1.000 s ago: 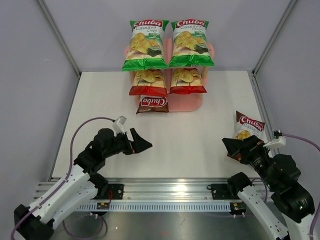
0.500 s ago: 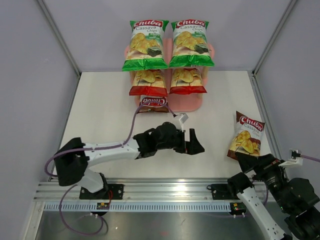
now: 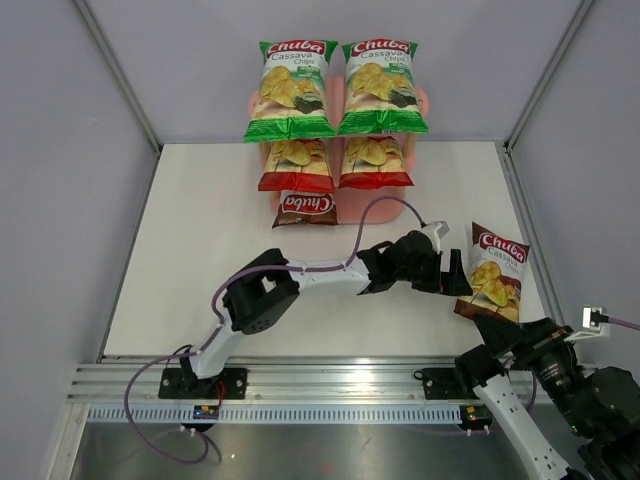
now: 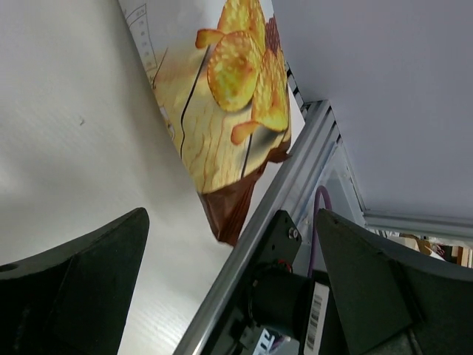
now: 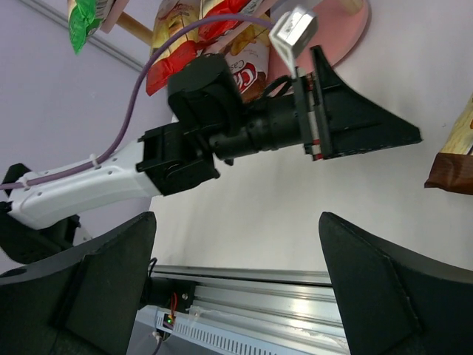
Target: Place and organize the chips bags onto the shelf
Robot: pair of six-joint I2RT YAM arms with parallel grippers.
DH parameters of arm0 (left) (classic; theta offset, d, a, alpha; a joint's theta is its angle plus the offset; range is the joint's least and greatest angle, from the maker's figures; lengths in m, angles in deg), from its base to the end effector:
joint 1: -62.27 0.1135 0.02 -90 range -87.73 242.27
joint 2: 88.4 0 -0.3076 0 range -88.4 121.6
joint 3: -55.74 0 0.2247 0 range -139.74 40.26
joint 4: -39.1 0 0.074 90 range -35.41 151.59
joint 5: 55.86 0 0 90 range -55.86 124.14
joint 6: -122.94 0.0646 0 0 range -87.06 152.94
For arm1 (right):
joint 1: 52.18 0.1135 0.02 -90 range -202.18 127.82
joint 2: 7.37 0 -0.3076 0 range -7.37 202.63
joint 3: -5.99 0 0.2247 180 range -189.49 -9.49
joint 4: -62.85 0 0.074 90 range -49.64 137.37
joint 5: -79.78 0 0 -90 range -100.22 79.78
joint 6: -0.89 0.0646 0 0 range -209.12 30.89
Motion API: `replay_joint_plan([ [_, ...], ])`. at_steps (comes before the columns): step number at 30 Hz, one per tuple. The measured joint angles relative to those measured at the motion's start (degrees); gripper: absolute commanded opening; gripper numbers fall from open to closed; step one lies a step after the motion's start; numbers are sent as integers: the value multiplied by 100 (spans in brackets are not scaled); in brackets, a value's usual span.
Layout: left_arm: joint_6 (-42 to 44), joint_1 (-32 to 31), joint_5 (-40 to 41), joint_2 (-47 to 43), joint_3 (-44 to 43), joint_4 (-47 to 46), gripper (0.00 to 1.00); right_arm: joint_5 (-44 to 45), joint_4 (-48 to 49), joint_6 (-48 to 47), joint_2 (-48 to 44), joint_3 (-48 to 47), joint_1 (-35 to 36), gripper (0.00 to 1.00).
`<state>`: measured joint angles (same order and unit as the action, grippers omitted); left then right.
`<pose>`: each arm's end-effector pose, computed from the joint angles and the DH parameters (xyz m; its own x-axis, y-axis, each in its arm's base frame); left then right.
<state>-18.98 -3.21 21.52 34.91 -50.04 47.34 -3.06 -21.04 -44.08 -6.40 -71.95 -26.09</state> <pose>0.2057 -0.4850 0.2433 -0.8744 0.0661 -0.4807 0.4559 0.4507 -0.7675 -0.0861 -0.0511 0.3210 -0.3066 0.6315 -0.7122 -0.1533 0.7057 0.6917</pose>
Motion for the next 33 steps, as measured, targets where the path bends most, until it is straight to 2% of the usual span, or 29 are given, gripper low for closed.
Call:
replay_joint_plan([
  [9, -109, -2, -828, 1580, -1235, -83, 99, -328, 20, 87, 0, 39, 0, 100],
  [18, -529, 11, -1187, 2157, -1790, -664, 99, -341, 20, 87, 0, 33, 0, 99],
  [22, -645, 13, -1108, 2330, -2107, -586, 98, -380, 24, 94, 0, 48, 0, 99],
  [25, -728, 13, -988, 2391, -2223, -522, 86, -382, 42, 107, 0, 87, -2, 99],
  [26, -739, 13, -946, 2406, -2245, -485, 76, -382, 44, 107, 0, 94, 0, 99],
  [29, -778, 17, -861, 2420, -2260, -428, 58, -387, 63, 109, 0, 120, -2, 99],
  [30, -785, 17, -852, 2422, -2260, -424, 42, -389, 81, 109, 0, 133, 0, 99],
  [33, -800, 20, -848, 2422, -2260, -505, 26, -387, 96, 109, 0, 160, 0, 99],
])
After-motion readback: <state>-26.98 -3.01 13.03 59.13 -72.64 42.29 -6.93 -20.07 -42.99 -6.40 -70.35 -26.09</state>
